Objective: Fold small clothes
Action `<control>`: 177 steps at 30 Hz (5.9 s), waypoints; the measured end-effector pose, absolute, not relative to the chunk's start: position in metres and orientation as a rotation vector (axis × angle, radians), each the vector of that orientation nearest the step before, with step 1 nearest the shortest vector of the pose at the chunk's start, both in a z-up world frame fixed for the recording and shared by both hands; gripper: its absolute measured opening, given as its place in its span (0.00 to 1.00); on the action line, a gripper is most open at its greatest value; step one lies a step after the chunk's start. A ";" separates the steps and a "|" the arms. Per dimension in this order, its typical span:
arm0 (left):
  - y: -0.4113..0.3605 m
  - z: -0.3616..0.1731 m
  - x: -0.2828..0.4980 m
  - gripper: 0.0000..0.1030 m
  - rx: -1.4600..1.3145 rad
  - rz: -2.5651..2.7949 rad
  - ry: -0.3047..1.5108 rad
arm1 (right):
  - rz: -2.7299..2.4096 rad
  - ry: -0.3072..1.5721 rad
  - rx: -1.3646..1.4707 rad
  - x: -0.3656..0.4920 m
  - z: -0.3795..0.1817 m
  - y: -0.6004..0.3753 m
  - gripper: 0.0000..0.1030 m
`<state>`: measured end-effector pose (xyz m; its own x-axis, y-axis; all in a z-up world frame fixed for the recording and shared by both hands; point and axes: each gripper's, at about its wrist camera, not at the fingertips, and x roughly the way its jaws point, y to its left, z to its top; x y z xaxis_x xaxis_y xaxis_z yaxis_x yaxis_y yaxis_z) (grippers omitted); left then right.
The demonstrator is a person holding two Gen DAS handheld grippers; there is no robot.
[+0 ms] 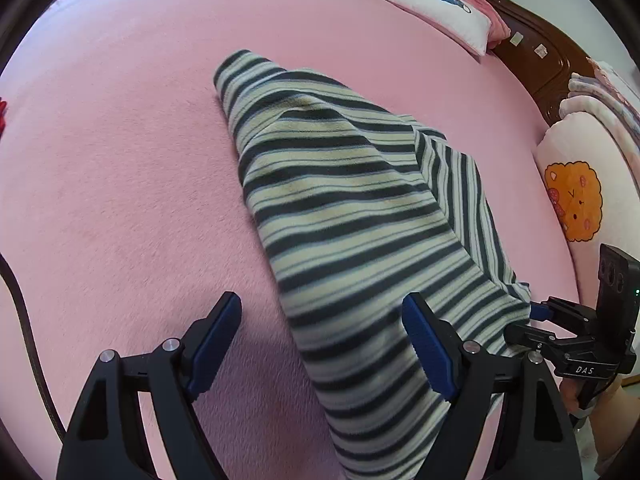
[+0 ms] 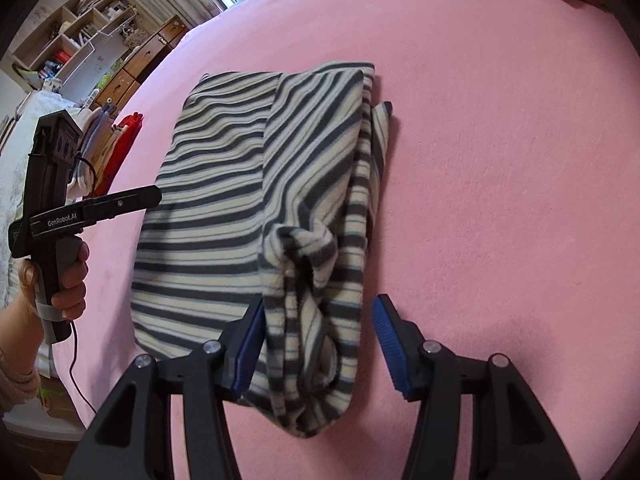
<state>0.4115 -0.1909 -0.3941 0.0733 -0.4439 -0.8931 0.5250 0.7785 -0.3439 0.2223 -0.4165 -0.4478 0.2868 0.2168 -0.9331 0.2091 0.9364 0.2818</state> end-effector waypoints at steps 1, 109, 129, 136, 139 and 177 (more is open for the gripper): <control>-0.193 -0.396 0.415 0.79 0.076 -0.730 1.312 | 0.008 1.289 0.398 0.223 -0.449 -0.418 0.52; 0.323 -0.029 0.687 0.28 -0.054 -0.651 0.872 | 0.349 0.789 0.244 0.549 -0.176 0.118 0.29; 0.309 -0.169 0.775 0.20 -0.017 -0.662 0.949 | 0.137 0.892 0.273 0.533 -0.341 0.114 0.29; 0.295 -0.210 0.779 0.22 0.013 -0.609 1.093 | 0.130 1.034 0.448 0.530 -0.377 0.077 0.31; 0.297 -0.225 0.776 0.23 0.002 -0.615 1.129 | 0.177 1.102 0.563 0.514 -0.396 0.070 0.36; 0.333 -0.242 0.657 0.59 -0.045 -0.697 1.235 | 0.213 1.222 0.600 0.626 -0.395 0.024 0.67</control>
<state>0.6567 0.3328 -0.2418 0.1522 -0.5089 -0.8473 0.4621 0.7944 -0.3941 0.6262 0.0240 -0.3954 0.3449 0.4635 -0.8162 0.1603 0.8277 0.5378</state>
